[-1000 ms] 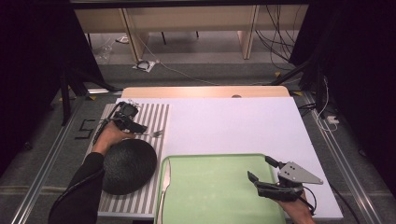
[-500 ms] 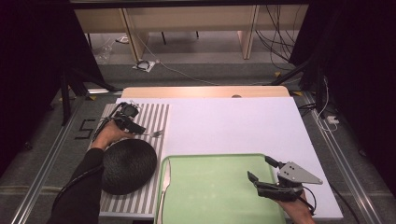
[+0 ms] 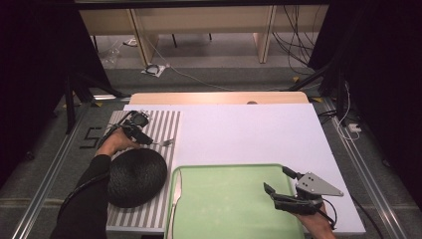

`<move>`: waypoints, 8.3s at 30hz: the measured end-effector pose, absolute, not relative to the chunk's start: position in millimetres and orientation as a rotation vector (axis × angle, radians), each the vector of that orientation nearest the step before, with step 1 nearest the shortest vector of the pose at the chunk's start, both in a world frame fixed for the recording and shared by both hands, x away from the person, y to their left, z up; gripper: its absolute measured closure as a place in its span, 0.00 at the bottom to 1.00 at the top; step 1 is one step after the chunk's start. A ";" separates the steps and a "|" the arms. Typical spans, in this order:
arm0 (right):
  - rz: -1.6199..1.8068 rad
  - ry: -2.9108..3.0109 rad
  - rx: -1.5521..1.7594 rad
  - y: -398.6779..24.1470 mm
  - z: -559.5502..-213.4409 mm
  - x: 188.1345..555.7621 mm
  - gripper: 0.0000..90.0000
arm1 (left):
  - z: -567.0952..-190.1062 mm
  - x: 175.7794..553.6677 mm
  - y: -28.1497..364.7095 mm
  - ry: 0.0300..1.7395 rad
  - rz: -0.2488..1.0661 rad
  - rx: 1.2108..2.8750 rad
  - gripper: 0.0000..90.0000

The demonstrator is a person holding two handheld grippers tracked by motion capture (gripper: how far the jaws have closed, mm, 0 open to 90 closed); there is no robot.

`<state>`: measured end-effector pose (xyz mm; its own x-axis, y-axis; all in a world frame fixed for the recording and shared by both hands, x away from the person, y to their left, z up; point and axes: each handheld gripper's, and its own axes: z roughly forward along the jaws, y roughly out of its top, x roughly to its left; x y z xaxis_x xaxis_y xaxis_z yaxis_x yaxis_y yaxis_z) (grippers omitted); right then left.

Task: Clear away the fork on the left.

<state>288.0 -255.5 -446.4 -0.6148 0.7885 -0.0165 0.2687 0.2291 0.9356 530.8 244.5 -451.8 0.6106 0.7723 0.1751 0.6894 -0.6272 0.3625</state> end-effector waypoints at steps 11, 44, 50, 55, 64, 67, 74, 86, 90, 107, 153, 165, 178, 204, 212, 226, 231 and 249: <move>1.380 2.013 0.964 -255.4 -446.3 288.0 0.22 | -456.9 538.3 244.0 1.189 0.439 2.652 0.41; 1.369 2.018 0.960 -255.5 -445.6 286.9 0.22 | -462.0 542.8 242.6 1.176 0.278 2.707 0.61; 1.368 2.018 0.961 -255.4 -445.6 286.8 0.22 | -461.9 542.7 242.8 1.182 0.245 2.696 0.67; 1.377 2.012 0.961 -255.5 -446.0 287.1 0.22 | -461.4 541.6 239.9 1.147 0.241 2.719 0.75; 1.376 2.014 0.962 -255.6 -446.3 287.3 0.22 | -461.2 541.7 238.5 1.141 0.195 2.720 0.87; 1.374 2.015 0.963 -255.2 -446.3 287.2 0.22 | -461.2 541.5 238.5 1.138 0.191 2.720 0.88; 1.375 2.016 0.966 -255.2 -446.5 287.5 0.22 | -461.0 541.7 236.5 1.131 0.186 2.732 0.92; 1.373 2.015 0.968 -255.8 -446.6 287.9 0.23 | -458.5 542.7 239.4 1.122 0.314 2.707 0.93; 1.371 2.017 0.967 -255.2 -446.5 287.4 0.23 | -453.5 544.7 241.8 1.131 0.379 2.695 0.93; 1.370 2.016 0.964 -255.2 -446.4 287.1 0.23 | -431.8 539.5 247.5 1.104 0.498 2.674 0.93; 1.366 2.016 0.963 -254.5 -446.7 287.4 0.23 | -385.9 456.3 149.8 0.910 0.278 2.562 0.93; 1.360 2.019 0.964 -254.7 -446.1 286.6 0.23 | -391.2 416.1 118.0 0.781 0.263 2.598 0.93; 1.362 2.020 0.958 -254.2 -446.2 286.4 0.23 | -396.7 383.3 96.7 0.696 0.210 2.570 0.93; 1.362 2.018 0.956 -253.6 -445.8 285.4 0.23 | -423.2 347.5 69.0 0.667 0.083 2.618 0.93; 1.356 2.024 0.956 -253.9 -445.5 285.1 0.23 | -429.3 337.7 61.6 0.663 0.037 2.629 0.93; 1.363 2.019 0.952 -254.0 -446.0 285.8 0.23 | -445.7 324.4 57.0 0.665 -0.050 2.649 0.93; 1.363 2.019 0.953 -254.1 -446.0 285.8 0.23 | -447.5 319.6 56.1 0.663 -0.070 2.649 0.93; 1.358 2.019 0.947 -253.7 -445.8 285.4 0.23 | -460.2 303.2 58.7 0.672 -0.127 2.679 0.93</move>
